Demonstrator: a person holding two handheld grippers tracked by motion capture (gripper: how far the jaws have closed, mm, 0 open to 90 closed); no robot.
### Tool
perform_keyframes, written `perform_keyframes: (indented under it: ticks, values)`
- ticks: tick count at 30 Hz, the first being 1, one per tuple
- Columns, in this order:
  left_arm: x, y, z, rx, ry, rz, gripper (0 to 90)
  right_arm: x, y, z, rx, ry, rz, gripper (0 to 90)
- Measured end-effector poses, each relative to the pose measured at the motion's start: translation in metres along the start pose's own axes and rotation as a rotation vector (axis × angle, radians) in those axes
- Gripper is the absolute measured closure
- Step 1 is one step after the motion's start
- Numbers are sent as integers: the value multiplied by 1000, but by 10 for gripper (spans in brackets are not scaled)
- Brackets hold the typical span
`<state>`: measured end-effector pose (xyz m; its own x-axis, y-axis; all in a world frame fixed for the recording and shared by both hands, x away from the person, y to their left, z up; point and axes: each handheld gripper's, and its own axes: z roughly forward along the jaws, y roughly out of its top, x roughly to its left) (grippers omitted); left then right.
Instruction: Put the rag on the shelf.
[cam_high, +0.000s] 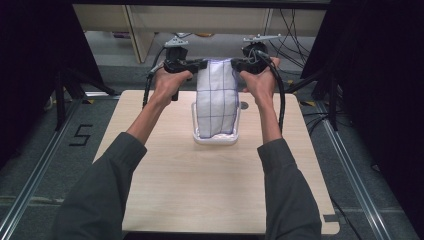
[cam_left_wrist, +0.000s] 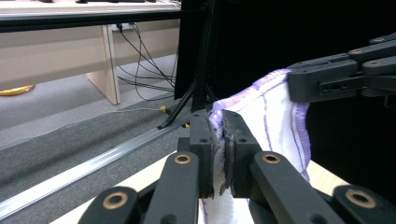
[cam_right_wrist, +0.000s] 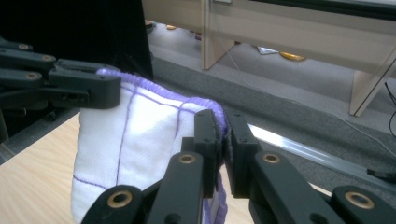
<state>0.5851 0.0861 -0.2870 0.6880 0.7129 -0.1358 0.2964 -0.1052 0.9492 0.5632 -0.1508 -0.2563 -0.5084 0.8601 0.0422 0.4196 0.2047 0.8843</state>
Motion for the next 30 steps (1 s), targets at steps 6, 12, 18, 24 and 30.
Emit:
perform_keyframes:
  ticks: [6,12,18,24,30]
  values:
    - [7,-13,16,30,-12,-26,827,-8,-10,20,40,-16,19,846]
    - [14,-23,26,59,-13,-43,826,-13,-20,36,71,-21,21,845]
    - [18,-33,33,84,11,-49,825,-18,-29,46,100,-33,33,844]
    - [21,-44,41,135,16,-54,824,-19,-37,53,146,-36,48,840]
    - [26,-55,42,182,36,-71,827,-20,-47,64,211,-23,46,837]
